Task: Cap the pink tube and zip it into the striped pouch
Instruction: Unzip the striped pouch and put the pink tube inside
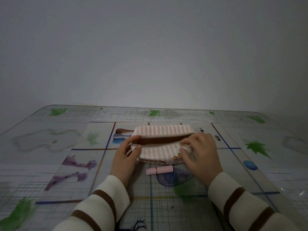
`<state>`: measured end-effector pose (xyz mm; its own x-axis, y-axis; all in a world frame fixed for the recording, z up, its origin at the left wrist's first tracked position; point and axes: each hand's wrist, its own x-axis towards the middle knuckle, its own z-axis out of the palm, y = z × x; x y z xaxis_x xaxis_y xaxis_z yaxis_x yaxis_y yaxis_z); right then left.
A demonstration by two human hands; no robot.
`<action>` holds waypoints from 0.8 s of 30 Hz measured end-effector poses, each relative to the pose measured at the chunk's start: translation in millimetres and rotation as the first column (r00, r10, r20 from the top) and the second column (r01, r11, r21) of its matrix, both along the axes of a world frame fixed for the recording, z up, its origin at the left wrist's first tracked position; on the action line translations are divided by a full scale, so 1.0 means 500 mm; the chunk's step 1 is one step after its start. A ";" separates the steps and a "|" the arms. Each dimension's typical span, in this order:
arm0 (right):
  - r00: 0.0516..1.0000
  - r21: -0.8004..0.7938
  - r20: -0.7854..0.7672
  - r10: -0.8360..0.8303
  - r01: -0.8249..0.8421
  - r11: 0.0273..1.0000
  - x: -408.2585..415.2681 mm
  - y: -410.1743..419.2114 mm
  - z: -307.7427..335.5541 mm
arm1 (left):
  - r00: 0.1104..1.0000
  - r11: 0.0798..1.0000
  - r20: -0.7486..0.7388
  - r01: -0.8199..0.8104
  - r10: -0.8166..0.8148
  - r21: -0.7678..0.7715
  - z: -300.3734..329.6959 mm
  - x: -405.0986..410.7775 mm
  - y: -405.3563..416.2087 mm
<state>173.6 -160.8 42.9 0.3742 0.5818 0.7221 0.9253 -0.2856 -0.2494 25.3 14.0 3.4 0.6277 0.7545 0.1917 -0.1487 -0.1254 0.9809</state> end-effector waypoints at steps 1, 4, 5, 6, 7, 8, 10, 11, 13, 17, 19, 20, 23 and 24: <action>0.996 -0.031 0.074 0.045 -0.043 0.999 -0.008 0.000 -0.006 | 1.000 1.000 -0.005 0.005 -0.005 0.004 0.000 0.000 0.000; 0.958 -0.124 0.228 0.172 -0.147 0.981 -0.028 0.002 -0.026 | 1.000 1.000 -0.009 0.010 -0.010 0.008 0.001 0.000 -0.001; 0.943 -0.150 0.268 0.198 -0.162 0.975 -0.034 0.004 -0.032 | 1.000 1.000 -0.011 0.009 -0.009 0.009 0.001 0.000 -0.002; 0.928 -0.179 0.305 0.213 -0.163 0.970 -0.038 0.006 -0.037 | 1.000 1.000 -0.015 0.008 -0.008 0.009 0.002 -0.001 -0.003; 0.914 -0.205 0.340 0.220 -0.156 0.966 -0.042 0.008 -0.042 | 1.000 1.000 -0.017 0.006 -0.006 0.009 0.003 -0.001 -0.003; 0.901 -0.220 0.370 0.225 -0.150 0.964 -0.045 0.009 -0.046 | 1.000 1.000 -0.014 0.006 -0.006 0.006 0.004 -0.001 -0.004; 0.879 -0.224 0.419 0.228 -0.144 0.964 -0.050 0.010 -0.051 | 1.000 1.000 -0.012 0.008 -0.008 0.006 0.006 -0.001 -0.005; 0.870 -0.221 0.438 0.228 -0.141 0.965 -0.052 0.010 -0.052 | 1.000 1.000 -0.013 0.006 -0.006 0.012 0.006 -0.001 -0.005; 0.858 -0.210 0.461 0.224 -0.140 0.968 -0.056 0.011 -0.056 | 1.000 1.000 -0.014 -0.007 0.008 0.027 0.006 -0.001 -0.006; 0.864 -0.227 0.465 0.190 -0.091 0.970 -0.070 0.012 -0.066 | 1.000 0.999 -0.013 -0.017 0.017 0.027 0.007 -0.001 -0.007; 0.880 -0.269 0.438 0.184 -0.067 0.961 -0.078 0.011 -0.066 | 0.999 0.999 -0.024 -0.020 0.021 0.028 0.007 -0.001 -0.007; 0.890 -0.290 0.418 0.184 -0.061 0.955 -0.082 0.011 -0.065 | 0.999 0.999 -0.029 -0.023 0.024 0.033 0.008 -0.001 -0.007; 0.917 -0.345 0.357 0.179 -0.049 0.937 -0.088 0.011 -0.058 | 0.999 0.999 -0.023 -0.024 0.025 0.041 0.011 -0.002 -0.008; 0.922 -0.356 0.345 0.175 -0.044 0.933 -0.088 0.011 -0.058 | 1.000 0.999 -0.018 -0.023 0.024 0.044 0.011 -0.002 -0.008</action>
<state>129.4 -155.2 13.7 0.0420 0.8346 0.5492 0.9618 -0.1825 0.2038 24.4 9.9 9.2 0.6139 0.7600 0.2135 -0.1268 -0.1720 0.9769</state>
